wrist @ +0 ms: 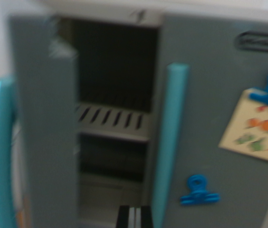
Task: Close fridge door
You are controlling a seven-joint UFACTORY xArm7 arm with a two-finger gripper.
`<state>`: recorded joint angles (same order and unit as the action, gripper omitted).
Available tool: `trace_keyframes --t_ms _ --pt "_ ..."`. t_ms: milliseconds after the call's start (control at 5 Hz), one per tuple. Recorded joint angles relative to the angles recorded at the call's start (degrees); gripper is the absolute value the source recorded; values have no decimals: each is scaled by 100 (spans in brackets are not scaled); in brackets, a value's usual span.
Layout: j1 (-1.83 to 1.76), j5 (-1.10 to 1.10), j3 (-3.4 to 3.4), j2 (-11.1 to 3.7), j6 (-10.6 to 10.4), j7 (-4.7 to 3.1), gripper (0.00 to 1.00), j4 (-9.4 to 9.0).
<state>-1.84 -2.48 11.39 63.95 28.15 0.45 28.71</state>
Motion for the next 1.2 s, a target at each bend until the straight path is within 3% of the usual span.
trace_keyframes --t_ms 200,400,600,800,1000,1200 --pt "0 0 0 0 0 0 100 0" --pt "0 0 312 -240 -1 0 100 41" --pt "0 0 312 -240 -1 0 100 41" --pt "0 0 540 -531 -2 0 100 170" --pt "0 0 540 -531 -2 0 100 170" --pt "0 0 744 -863 -2 0 100 346"
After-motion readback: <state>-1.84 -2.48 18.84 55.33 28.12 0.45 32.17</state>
